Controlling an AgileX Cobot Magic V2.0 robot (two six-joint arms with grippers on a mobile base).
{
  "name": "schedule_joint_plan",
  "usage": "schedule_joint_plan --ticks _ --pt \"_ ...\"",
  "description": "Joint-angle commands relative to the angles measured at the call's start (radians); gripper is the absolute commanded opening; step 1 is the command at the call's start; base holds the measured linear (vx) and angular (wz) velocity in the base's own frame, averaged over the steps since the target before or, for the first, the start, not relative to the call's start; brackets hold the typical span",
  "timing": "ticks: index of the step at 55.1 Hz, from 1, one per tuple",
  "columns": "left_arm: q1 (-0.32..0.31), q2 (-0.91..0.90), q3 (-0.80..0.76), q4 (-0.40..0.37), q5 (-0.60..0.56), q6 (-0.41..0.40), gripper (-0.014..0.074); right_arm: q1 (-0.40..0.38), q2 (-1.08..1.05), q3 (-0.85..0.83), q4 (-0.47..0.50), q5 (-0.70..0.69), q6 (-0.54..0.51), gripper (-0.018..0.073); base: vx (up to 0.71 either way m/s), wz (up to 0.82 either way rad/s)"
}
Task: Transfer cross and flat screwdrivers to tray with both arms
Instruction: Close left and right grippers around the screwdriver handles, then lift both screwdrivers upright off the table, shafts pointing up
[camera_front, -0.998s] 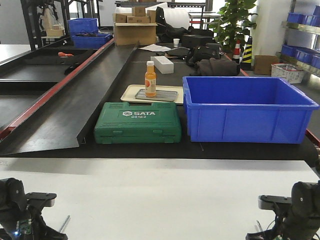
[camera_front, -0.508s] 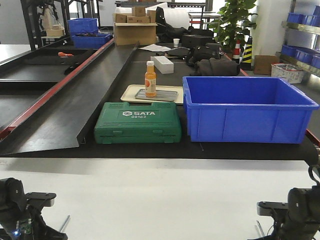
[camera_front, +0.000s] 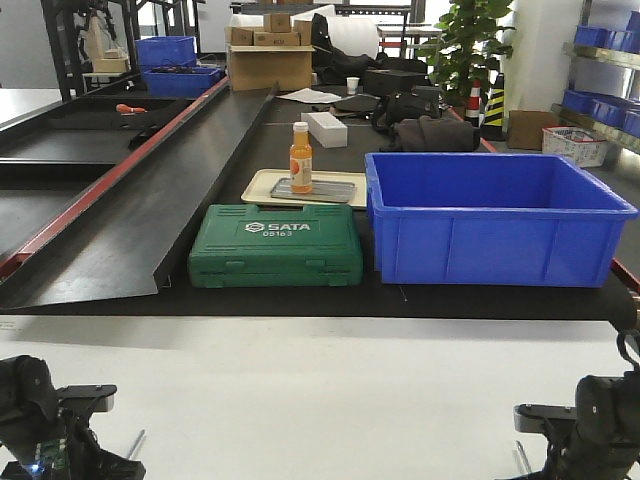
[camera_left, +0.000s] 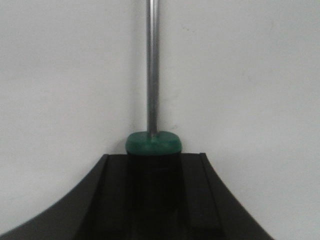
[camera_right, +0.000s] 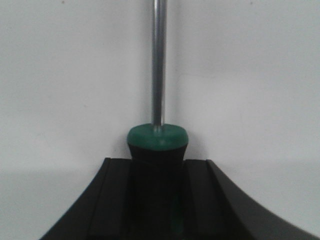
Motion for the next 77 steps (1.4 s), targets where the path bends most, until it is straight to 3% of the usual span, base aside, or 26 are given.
schedule_joint_plan --ticks 1,14,26,32,40,48,65,77 --pt "-0.007 -0.038 -0.021 -0.049 0.001 -0.01 -0.0009 -0.002 -0.053 -0.021 0.0 -0.052 -0.007 -0.0013 0.0 0.0" --pt "-0.005 -0.099 -0.021 -0.049 -0.014 -0.01 -0.0008 -0.002 -0.173 -0.021 0.0 -0.074 -0.06 -0.0011 0.0 0.0" --pt "-0.005 -0.274 -0.021 -0.052 -0.083 -0.01 -0.0007 -0.002 -0.37 -0.021 0.034 -0.08 -0.078 -0.0011 0.0 0.0" --pt "-0.008 -0.393 -0.021 -0.072 -0.128 -0.01 -0.0007 0.007 -0.468 -0.021 0.087 -0.091 -0.133 -0.0011 0.0 0.0" --pt "-0.039 -0.552 -0.021 -0.092 -0.237 -0.009 -0.0006 0.075 -0.592 -0.021 0.12 -0.154 -0.233 -0.0011 0.0 0.0" --pt "-0.077 -0.694 -0.021 -0.094 -0.307 -0.008 -0.0006 0.145 -0.683 -0.021 0.148 -0.226 -0.187 -0.0009 0.0 0.0" --pt "-0.124 -0.855 -0.021 -0.094 -0.307 -0.016 -0.0006 0.231 -0.77 -0.123 0.181 -0.254 -0.159 -0.0009 0.0 0.0" --pt "-0.125 -0.864 -0.021 -0.104 -0.263 -0.016 -0.0006 0.228 -0.769 -0.223 0.181 -0.215 -0.159 -0.0008 0.0 0.0"
